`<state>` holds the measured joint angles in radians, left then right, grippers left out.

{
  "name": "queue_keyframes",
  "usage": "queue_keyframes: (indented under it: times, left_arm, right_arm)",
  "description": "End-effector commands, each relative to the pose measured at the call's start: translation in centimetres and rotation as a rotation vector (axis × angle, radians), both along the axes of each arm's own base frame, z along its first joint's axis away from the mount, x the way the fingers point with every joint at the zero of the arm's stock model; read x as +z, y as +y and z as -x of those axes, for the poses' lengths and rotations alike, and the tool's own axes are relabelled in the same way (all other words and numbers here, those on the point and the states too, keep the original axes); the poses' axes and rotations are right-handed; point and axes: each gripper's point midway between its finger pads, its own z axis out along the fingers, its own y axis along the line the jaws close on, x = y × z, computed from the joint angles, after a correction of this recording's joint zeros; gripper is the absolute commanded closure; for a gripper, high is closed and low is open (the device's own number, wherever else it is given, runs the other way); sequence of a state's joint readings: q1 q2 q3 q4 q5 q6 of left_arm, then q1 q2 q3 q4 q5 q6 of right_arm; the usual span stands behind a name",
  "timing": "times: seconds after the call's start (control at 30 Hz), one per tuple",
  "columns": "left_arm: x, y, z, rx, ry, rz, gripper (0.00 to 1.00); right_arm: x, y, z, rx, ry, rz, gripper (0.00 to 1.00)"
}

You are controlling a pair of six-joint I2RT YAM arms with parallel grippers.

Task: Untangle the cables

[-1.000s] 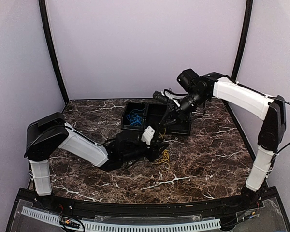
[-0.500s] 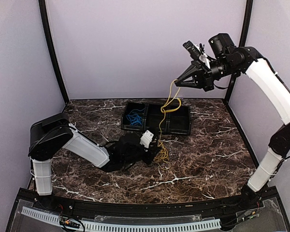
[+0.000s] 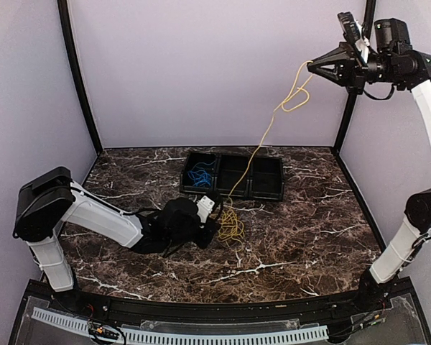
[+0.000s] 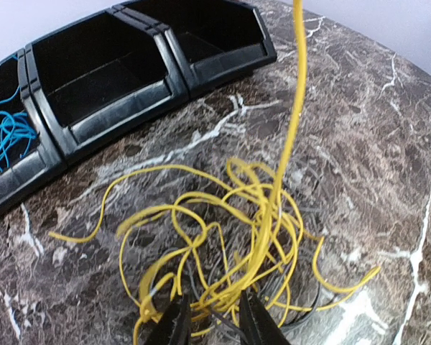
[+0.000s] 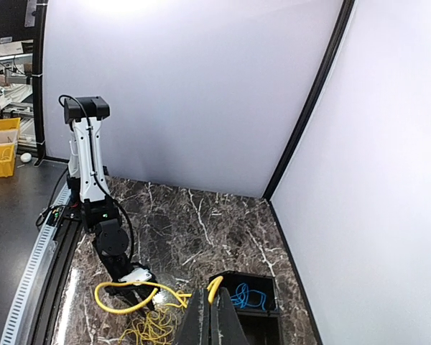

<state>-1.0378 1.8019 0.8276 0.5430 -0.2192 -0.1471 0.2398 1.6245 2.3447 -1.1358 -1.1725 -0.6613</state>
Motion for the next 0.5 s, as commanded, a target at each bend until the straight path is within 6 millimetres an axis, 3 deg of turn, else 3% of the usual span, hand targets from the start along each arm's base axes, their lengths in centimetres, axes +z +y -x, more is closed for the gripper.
queue_keyframes:
  times: [0.0, 0.3, 0.47]
  left_arm:
    - [-2.1, 3.1, 1.1, 0.053, 0.064, -0.093, 0.75]
    - [-4.1, 5.5, 2.7, 0.091, 0.16, -0.109, 0.8]
    - [-5.6, 7.6, 4.3, 0.109, 0.214, -0.111, 0.84]
  right_arm:
    - [2.4, -1.4, -0.4, 0.016, -0.024, -0.068, 1.0]
    - [5.6, -4.0, -2.0, -0.065, -0.075, -0.122, 1.0]
    - [9.2, -7.9, -2.9, -0.135, -0.13, -0.17, 1.0]
